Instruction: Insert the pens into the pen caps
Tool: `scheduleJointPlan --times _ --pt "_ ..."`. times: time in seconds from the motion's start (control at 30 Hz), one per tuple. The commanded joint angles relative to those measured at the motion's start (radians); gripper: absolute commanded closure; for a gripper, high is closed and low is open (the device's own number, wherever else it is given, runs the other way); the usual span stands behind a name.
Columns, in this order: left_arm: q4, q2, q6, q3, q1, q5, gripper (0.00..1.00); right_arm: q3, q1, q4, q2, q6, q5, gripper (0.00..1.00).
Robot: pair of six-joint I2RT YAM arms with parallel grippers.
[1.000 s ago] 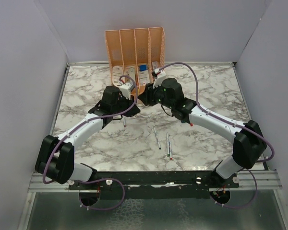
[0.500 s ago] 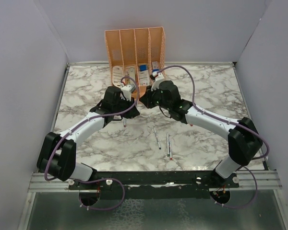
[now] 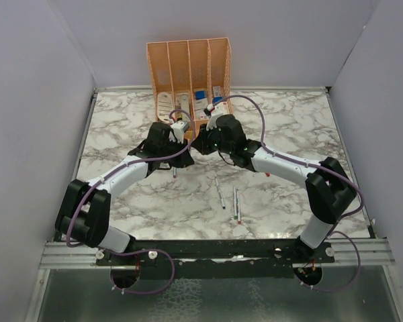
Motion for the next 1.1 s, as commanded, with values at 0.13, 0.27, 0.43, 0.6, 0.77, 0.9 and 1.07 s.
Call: scheduleJointPlan --times 0.13,0.27,0.43,0.6,0.77,0.9,1.07 --pt "-0.039 0.071 -0.046 -0.002 0.031 -0.041 1.00 0.043 0.005 0.069 0.000 0.007 -0.043 0.99" --pt "-0.078 0.111 -0.063 0.015 0.054 -0.058 1.00 0.043 0.006 0.064 0.005 0.008 -0.046 0.99" --pt "-0.122 0.169 -0.090 0.058 0.071 -0.069 1.00 0.037 0.006 0.058 0.000 0.006 -0.035 0.99" --pt "-0.167 0.211 -0.099 0.100 0.071 -0.049 0.98 0.027 0.005 0.044 -0.010 0.006 -0.023 0.99" --pt "-0.199 0.224 -0.095 0.119 0.072 -0.067 0.90 0.010 0.006 0.040 -0.017 0.007 -0.014 0.99" --pt "-0.210 0.233 -0.096 0.121 0.073 -0.072 0.90 0.006 0.006 0.035 -0.019 0.006 0.000 0.99" --pt "-0.225 0.247 -0.093 0.121 0.074 -0.076 0.88 0.022 0.005 0.026 -0.012 0.000 0.004 0.99"
